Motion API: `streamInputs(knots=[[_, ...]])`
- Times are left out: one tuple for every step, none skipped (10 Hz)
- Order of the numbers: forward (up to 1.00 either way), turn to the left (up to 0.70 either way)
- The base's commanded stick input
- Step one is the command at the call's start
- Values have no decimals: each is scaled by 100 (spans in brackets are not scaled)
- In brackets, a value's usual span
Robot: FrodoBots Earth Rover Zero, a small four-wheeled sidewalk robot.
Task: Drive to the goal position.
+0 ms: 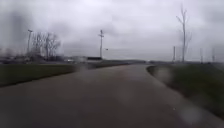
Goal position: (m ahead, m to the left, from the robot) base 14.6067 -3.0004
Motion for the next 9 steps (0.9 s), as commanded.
streamInputs(knots=[[50,-1],[50,-1],[50,-1],[50,-1],[50,-1],[50,-1],[50,-1],[50,-1],[50,-1]])
